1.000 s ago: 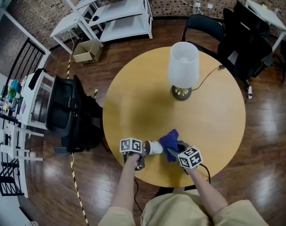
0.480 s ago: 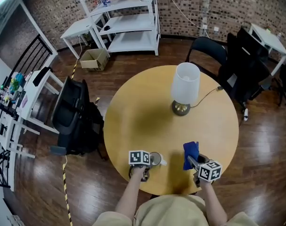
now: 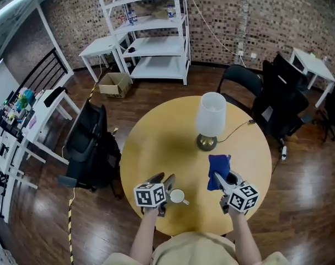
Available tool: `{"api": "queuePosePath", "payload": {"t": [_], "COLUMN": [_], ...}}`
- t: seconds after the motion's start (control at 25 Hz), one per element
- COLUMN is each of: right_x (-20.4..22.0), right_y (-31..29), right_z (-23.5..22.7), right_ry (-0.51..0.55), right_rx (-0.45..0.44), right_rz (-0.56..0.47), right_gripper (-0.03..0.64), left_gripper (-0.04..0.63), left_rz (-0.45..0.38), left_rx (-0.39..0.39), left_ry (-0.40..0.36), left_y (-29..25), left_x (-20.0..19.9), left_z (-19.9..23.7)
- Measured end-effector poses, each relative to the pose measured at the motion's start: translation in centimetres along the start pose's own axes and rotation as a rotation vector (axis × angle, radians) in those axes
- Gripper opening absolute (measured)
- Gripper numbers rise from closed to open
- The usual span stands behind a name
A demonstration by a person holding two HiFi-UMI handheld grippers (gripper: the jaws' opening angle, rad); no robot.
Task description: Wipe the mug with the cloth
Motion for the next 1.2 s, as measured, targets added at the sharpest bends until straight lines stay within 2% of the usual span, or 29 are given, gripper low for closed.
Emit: {"api": "queuePosePath", "payload": {"t": [0.16, 0.28, 0.36, 0.44, 0.52, 0.72, 1.2], "right_x": [-6.7, -11.4, -13.6, -14.6, -14.8, -14.3, -13.5], "right_y": [-0.5, 0.1, 0.9, 1.5, 1.7, 2.1, 2.6], "right_z": [2.4, 4.6, 5.8, 6.7, 7.2, 7.2, 8.1], "right_ry": [0.233, 0.391, 0.461, 0.504, 0.526, 0.501, 0.51], "right_rx": [0.021, 0.072, 0.115, 0.148, 0.164, 0.173, 0.182], "right_rz": [-0.06, -0.134, -0.169, -0.189, -0.192, -0.191, -0.171], "right_gripper": [0.13, 0.13, 0.13, 0.13, 0.13, 0.13, 0.13], "left_gripper": [0.255, 0.255, 0.258, 0.281, 0.286, 0.295, 0.278], "left_rz": [-0.34, -0.532, -0.61, -0.671, -0.707, -0.716, -0.719], "left_rx": [0.042, 0.074, 0.024, -0.06, -0.105, -0.127, -0.114], "left_ry": [-0.109, -0.185, -0.26, -0.299, -0.304, -0.325, -0.329], "left_y": [4.5, 8.2, 9.8, 10.7, 11.2, 11.3, 11.4], "left_x": [-8.2, -12.1, -13.3, -13.9, -14.1, -14.3, -13.2], "left_z": [-3.8, -6.8, -7.9, -7.9, -7.5, -7.2, -7.7]}}
Point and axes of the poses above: the fingertips, and each gripper's own axes: y backward along the fingers, z to its left, x out of its underside, the point moved 3 cm from there along y, backward along the fingers, and after that the axes turned 12 degrees about -x, right-handed, at the moved point
